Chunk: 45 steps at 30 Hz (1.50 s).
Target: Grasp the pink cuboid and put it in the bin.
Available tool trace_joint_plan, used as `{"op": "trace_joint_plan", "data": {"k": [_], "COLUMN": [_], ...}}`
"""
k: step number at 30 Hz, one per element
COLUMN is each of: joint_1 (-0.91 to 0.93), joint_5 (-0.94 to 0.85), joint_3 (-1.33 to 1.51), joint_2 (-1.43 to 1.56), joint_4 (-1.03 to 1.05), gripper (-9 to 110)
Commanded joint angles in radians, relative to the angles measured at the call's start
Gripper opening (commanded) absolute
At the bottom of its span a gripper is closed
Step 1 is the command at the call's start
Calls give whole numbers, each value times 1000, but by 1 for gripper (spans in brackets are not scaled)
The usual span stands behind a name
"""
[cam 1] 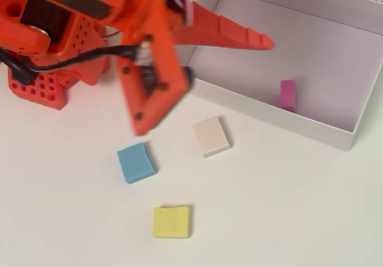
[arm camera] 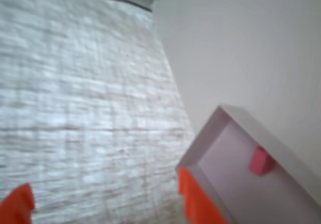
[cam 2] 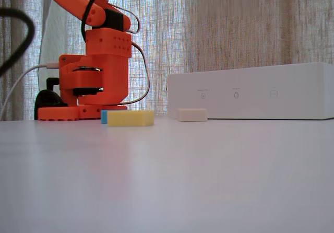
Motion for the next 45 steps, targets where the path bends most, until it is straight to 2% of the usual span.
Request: {"op": "trace_joint_plan", "data": {"k": [1,10,18,22,26,34,45], "joint_1": [104,506,723,773,804,827,831], "joint_5": [37,114,213,334,374,367,365], "joint_3": [-103,-87,202,295,411,650,769], "joint_2": [77,256,434,483,546,701,701], "joint_4": [-80,-250,-296,-153,-38,61,190], "gripper": [38,38,38,38,34,34,33]}}
